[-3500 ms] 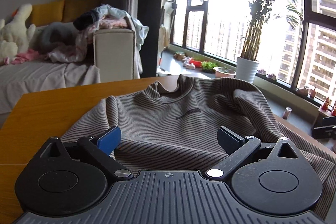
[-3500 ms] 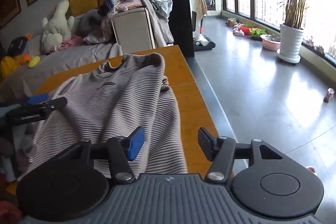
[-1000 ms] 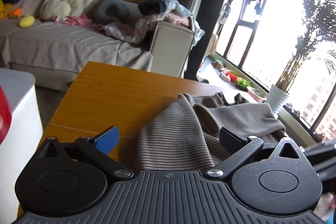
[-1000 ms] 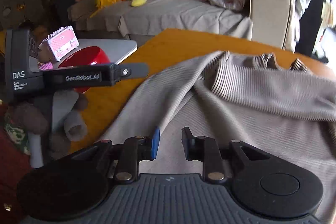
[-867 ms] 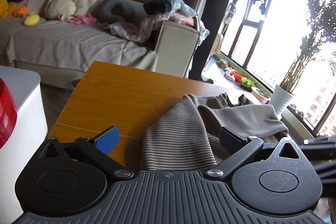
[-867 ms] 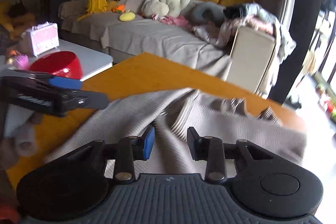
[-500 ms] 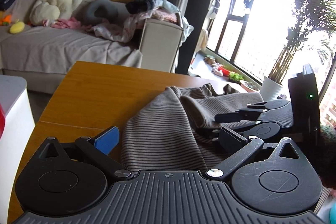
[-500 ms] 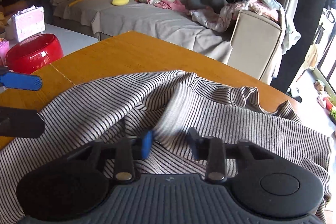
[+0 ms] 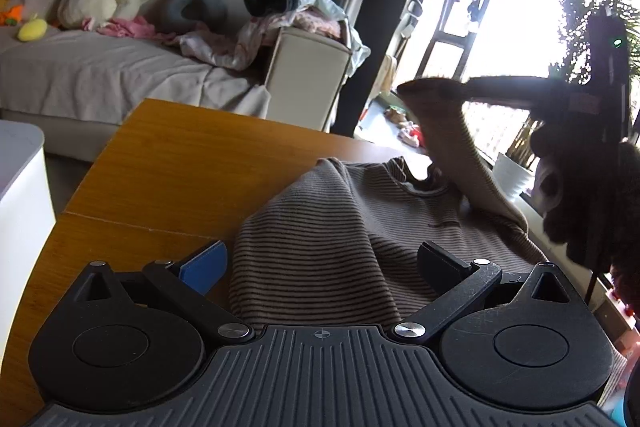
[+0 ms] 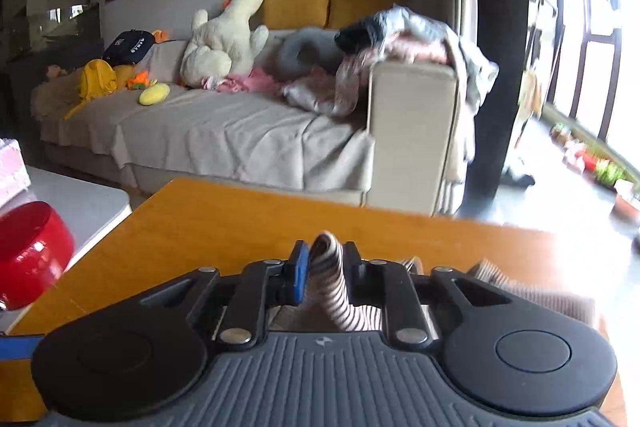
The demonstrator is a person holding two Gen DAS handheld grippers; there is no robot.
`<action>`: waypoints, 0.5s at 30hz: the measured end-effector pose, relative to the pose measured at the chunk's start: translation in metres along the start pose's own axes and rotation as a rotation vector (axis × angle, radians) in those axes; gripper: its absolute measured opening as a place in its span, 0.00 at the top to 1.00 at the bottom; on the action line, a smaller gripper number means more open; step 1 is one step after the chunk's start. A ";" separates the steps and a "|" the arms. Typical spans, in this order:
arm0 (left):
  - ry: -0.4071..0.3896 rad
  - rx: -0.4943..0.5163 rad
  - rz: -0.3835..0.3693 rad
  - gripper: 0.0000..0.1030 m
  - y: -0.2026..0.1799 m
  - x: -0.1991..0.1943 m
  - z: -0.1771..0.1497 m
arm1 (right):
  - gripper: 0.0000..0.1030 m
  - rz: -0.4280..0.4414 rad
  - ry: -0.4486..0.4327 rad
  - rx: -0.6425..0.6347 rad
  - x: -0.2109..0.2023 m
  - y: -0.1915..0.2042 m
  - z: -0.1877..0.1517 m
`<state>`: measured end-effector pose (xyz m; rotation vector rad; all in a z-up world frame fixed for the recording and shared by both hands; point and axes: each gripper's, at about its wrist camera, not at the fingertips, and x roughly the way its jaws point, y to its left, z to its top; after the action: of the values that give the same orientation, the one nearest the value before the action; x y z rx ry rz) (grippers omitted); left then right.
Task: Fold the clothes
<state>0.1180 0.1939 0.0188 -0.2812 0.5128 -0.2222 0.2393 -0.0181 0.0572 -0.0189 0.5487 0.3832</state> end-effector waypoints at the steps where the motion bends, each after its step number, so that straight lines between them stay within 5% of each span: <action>1: -0.002 -0.001 0.004 0.00 0.001 -0.002 0.000 | 0.62 0.015 0.004 0.034 -0.004 -0.003 -0.003; 5: -0.006 -0.007 0.034 0.00 0.008 -0.008 0.003 | 0.62 0.037 0.031 0.003 -0.043 -0.004 -0.019; 11: -0.020 -0.039 0.067 0.00 0.012 -0.011 0.012 | 0.62 0.349 0.298 0.025 -0.091 0.025 -0.088; 15: -0.018 -0.031 0.083 0.00 0.006 -0.014 0.017 | 0.62 0.401 0.353 0.156 -0.097 0.036 -0.120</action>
<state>0.1158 0.2073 0.0368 -0.2915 0.5089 -0.1315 0.0898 -0.0327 0.0070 0.1794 0.9343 0.7341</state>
